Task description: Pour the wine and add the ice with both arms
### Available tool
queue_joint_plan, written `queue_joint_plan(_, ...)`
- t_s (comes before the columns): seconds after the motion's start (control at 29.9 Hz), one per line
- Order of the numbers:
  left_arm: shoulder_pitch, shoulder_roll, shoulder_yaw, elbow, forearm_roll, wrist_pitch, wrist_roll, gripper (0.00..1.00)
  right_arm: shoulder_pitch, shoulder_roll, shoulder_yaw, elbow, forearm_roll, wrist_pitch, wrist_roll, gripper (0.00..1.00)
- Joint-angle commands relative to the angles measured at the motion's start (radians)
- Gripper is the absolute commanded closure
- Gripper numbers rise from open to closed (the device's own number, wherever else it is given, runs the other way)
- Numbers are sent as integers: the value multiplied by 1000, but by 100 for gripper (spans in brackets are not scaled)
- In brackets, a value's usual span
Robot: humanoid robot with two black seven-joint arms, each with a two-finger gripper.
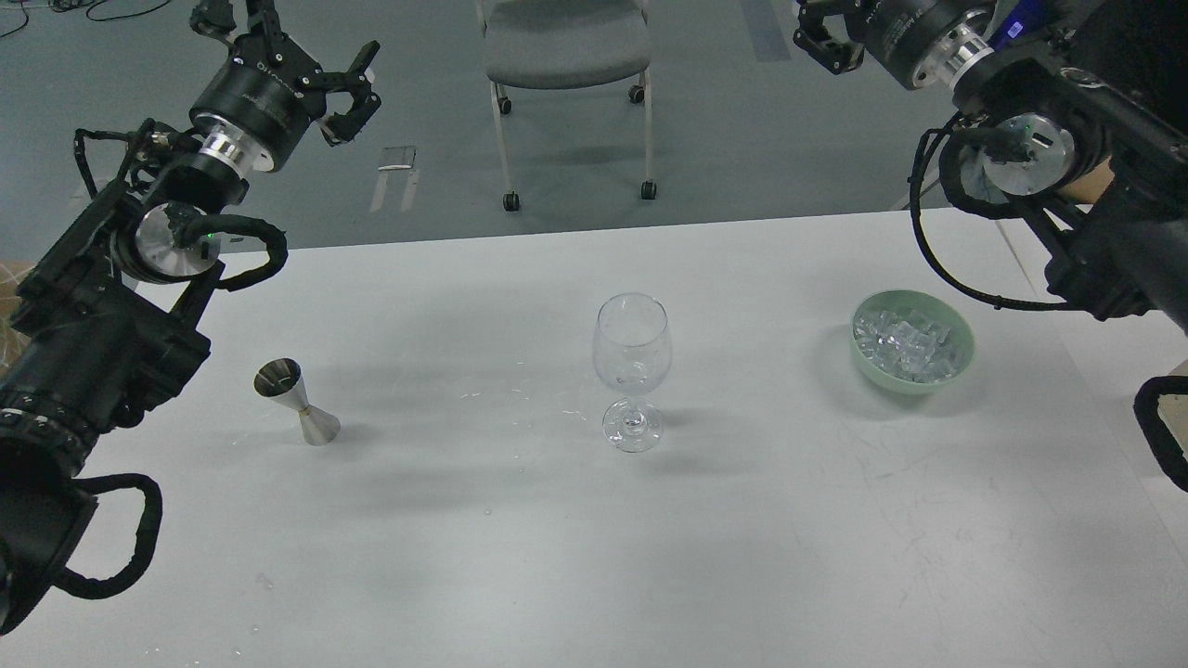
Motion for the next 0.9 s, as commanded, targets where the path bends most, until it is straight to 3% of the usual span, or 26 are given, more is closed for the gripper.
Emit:
queue_joint_plan(0.0,-1,4,3,-3,0,0,3,1,0,-4,0,4,2,0,-5,0)
queue_joint_plan(0.57,3,43,-2,-6,-6,0,18,1,0,-8,-3,6,2,6,-7,0)
queue_joint_plan(0.73,16,80,0,-78,-74,0,75,1,0,-10,-3,7,2,5,-7,0)
queue_joint_plan(0.87,97,193,1,-207,-173,0,159,1,-1,-10,-7,6,-2,3,-13,0)
